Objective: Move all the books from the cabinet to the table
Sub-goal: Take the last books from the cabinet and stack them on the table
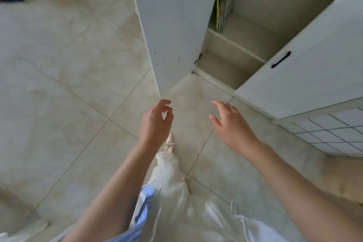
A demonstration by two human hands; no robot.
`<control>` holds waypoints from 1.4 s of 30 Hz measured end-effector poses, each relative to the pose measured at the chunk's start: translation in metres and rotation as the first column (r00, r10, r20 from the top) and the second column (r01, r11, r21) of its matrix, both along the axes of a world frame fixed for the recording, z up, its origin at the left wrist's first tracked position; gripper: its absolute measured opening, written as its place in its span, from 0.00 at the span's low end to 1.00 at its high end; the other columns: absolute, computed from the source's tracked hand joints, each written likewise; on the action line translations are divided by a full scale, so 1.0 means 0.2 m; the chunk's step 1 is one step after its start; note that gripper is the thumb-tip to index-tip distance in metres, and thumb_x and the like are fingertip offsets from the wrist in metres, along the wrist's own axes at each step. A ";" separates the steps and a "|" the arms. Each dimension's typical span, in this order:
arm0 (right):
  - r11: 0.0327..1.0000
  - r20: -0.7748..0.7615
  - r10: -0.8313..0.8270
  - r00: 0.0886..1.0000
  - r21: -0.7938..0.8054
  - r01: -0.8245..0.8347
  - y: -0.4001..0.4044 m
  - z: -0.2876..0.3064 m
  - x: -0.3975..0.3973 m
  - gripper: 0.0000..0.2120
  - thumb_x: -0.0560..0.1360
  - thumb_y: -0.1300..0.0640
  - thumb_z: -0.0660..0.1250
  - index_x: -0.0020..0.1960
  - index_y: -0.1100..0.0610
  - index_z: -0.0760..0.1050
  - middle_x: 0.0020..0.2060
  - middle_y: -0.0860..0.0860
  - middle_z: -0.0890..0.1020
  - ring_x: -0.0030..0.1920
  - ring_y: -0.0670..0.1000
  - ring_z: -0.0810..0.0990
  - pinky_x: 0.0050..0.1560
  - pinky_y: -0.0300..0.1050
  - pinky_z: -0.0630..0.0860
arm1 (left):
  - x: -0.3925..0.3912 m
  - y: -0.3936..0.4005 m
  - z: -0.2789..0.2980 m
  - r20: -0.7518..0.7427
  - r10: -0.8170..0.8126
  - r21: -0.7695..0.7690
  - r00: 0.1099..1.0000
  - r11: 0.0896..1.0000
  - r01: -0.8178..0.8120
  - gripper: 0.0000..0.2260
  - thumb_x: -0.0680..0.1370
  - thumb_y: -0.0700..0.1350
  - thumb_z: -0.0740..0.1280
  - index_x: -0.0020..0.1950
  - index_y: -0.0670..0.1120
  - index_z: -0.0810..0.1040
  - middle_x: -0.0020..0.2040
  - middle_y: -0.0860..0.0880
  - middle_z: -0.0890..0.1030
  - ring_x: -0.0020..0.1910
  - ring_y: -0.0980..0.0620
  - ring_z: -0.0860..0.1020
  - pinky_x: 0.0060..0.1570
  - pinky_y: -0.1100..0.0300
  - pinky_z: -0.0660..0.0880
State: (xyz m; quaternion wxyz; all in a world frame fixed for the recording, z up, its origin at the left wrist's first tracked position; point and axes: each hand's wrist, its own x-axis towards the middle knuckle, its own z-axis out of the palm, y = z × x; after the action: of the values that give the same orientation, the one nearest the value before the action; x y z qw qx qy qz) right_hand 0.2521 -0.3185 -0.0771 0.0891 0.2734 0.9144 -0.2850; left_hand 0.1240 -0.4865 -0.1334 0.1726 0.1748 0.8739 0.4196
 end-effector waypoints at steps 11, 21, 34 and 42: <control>0.965 -0.023 -0.260 0.965 0.031 0.261 0.61 0.05 -0.40 0.23 0.79 0.53 0.61 0.72 0.60 0.65 0.67 0.57 0.73 0.68 0.56 0.70 0.67 0.48 0.66 | -0.58 0.79 0.07 -0.011 -0.246 -0.010 0.969 0.969 0.246 0.12 0.76 0.39 0.66 0.58 0.48 0.79 0.54 0.51 0.82 0.51 0.51 0.80 0.51 0.54 0.78; 0.991 -0.013 -0.122 0.992 0.061 0.122 1.37 -0.02 -0.79 0.25 0.78 0.56 0.64 0.73 0.60 0.63 0.67 0.58 0.71 0.66 0.59 0.71 0.65 0.50 0.69 | -0.90 1.59 -0.04 0.020 -0.318 -0.045 0.948 0.947 0.319 0.10 0.76 0.39 0.65 0.51 0.51 0.82 0.51 0.55 0.83 0.48 0.56 0.80 0.54 0.61 0.76; 0.929 -0.033 0.234 0.972 0.303 -0.213 2.31 -0.43 -1.66 0.43 0.71 0.66 0.70 0.77 0.51 0.49 0.76 0.57 0.52 0.72 0.62 0.60 0.68 0.55 0.68 | -1.26 2.40 -0.52 0.603 0.092 -0.032 0.793 0.995 -0.092 0.17 0.74 0.36 0.69 0.63 0.44 0.77 0.57 0.45 0.79 0.51 0.46 0.79 0.55 0.50 0.80; 0.759 -0.050 0.460 0.887 0.539 -0.364 2.54 -0.67 -2.01 0.37 0.68 0.66 0.71 0.73 0.56 0.60 0.72 0.56 0.64 0.70 0.66 0.61 0.66 0.60 0.68 | -1.49 2.68 -0.82 0.388 0.067 0.068 0.919 0.993 -0.101 0.27 0.70 0.38 0.71 0.67 0.49 0.70 0.63 0.48 0.77 0.59 0.44 0.77 0.56 0.50 0.77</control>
State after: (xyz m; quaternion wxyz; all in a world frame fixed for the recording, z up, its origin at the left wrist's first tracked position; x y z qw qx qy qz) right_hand -0.1507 0.1898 -0.2115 -0.0093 0.0518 0.9983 -0.0263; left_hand -0.1741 0.0493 -0.2977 0.3151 0.0587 0.8107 0.4900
